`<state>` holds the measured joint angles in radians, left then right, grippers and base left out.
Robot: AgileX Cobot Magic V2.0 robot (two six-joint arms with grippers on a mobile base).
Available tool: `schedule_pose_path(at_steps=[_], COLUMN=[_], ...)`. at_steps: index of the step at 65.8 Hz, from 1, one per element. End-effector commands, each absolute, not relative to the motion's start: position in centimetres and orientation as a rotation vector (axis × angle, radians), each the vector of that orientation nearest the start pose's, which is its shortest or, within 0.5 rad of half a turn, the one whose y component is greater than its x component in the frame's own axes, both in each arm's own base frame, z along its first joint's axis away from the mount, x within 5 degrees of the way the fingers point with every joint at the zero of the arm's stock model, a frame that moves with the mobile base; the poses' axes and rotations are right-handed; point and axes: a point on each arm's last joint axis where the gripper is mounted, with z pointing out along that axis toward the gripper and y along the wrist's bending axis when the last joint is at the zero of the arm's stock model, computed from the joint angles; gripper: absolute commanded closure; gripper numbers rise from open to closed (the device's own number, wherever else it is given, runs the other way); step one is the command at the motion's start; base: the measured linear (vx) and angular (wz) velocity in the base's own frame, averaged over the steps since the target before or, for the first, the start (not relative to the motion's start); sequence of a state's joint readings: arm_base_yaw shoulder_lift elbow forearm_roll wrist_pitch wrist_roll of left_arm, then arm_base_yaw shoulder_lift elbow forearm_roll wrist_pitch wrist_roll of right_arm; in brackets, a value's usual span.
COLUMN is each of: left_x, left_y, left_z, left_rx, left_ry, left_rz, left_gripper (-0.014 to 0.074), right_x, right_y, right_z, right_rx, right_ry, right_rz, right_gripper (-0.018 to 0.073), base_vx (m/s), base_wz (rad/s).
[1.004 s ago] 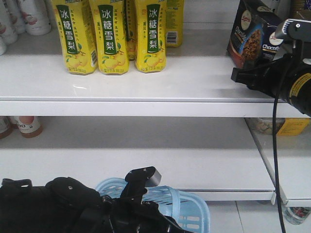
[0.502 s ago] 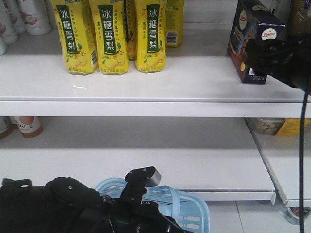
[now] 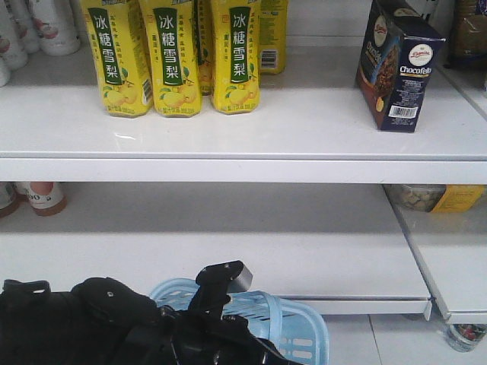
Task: Left arm holds basket, right arm returns cookies
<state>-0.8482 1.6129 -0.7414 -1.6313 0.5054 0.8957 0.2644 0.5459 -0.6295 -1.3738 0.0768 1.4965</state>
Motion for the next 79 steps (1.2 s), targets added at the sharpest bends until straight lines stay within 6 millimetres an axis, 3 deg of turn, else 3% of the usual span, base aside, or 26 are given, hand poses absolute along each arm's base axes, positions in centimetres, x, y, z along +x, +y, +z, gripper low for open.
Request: schedule_pose_path(at_steps=[1, 14, 32, 47, 61, 67, 79], left_x=[16.7, 16.7, 16.7, 16.7, 16.7, 16.7, 16.7], left_y=[-25.9, -25.9, -25.9, -25.9, -25.9, -25.9, -25.9], left_z=[20.7, 20.7, 20.7, 20.7, 20.7, 20.7, 20.7], left_rx=[0.448, 0.448, 0.448, 0.448, 0.448, 0.448, 0.448], left_ry=[2.521, 2.521, 2.521, 2.521, 2.521, 2.521, 2.521], left_rz=[-1.355, -1.355, -1.355, -1.355, -1.355, -1.355, -1.355], left_gripper=[0.0603, 0.0603, 0.0603, 0.0603, 0.0603, 0.0603, 0.0603], right_x=[8.7, 5.8, 5.9, 5.9, 5.9, 6.0, 6.1], right_y=[1.7, 0.9, 0.9, 0.8, 0.8, 0.8, 0.8], right_z=[37.7, 32.5, 25.1, 25.2, 25.1, 24.8, 23.9], right_rx=[-0.061, -0.090, -0.102, -0.087, -0.087, -0.091, -0.093], right_ry=[1.353, 1.335, 1.463, 1.464, 1.466, 1.474, 1.501], right_rz=[0.250, 0.213, 0.201, 0.188, 0.188, 0.184, 0.176], right_gripper=[0.0020, 0.0020, 0.0020, 0.0044, 0.0141, 0.0241, 0.0570], base_vx=[0.00, 0.00, 0.00, 0.00, 0.00, 0.00, 0.00], base_wz=[0.00, 0.00, 0.00, 0.00, 0.00, 0.00, 0.00])
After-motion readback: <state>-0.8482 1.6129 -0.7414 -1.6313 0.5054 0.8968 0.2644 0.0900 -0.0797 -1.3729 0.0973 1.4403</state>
